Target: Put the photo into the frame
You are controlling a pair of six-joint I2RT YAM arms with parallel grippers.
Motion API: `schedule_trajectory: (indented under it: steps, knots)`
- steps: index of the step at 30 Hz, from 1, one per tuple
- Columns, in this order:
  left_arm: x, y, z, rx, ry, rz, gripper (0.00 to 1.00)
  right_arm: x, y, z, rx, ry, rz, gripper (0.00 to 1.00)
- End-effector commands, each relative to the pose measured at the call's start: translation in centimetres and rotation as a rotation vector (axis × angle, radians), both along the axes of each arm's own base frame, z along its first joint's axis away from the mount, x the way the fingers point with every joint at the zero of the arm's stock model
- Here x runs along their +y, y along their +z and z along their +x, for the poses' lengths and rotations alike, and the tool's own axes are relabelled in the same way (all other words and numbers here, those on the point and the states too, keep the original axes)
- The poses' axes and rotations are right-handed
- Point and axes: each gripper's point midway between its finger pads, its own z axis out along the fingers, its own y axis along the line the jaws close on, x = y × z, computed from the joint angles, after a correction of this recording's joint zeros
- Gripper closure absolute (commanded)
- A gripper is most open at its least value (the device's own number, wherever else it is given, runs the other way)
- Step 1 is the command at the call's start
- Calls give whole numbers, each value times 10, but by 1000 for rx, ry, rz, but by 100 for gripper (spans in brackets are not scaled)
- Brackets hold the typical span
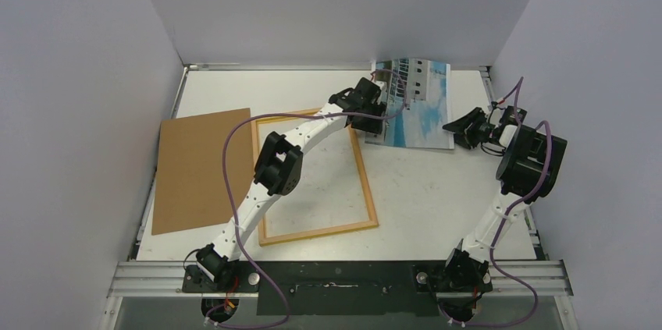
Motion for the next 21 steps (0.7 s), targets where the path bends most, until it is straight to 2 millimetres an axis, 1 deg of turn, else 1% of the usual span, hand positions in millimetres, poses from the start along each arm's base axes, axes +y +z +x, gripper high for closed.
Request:
schedule_trajectory:
  steps: [1,3,5,9,10,15,18,21]
  knots:
    - [48,-55,0,82,60,177,51,6,23,11,-89,61,2,55]
    - [47,-54,0,84,58,171,51,7,24,11,-90,65,7,57]
    - [46,-53,-1,84,53,163,51,9,26,11,-95,69,14,61]
    - [44,-53,-3,94,44,150,51,15,23,11,-87,82,26,74]
    - [42,-52,-4,98,37,142,51,15,22,11,-85,84,27,75]
    - [34,-44,-8,112,10,97,50,23,19,12,-74,95,30,76]
    - [29,-32,-10,115,-8,66,49,24,20,14,-64,92,17,83]
    - [23,-8,-9,108,-32,6,46,22,27,15,-64,74,3,95]
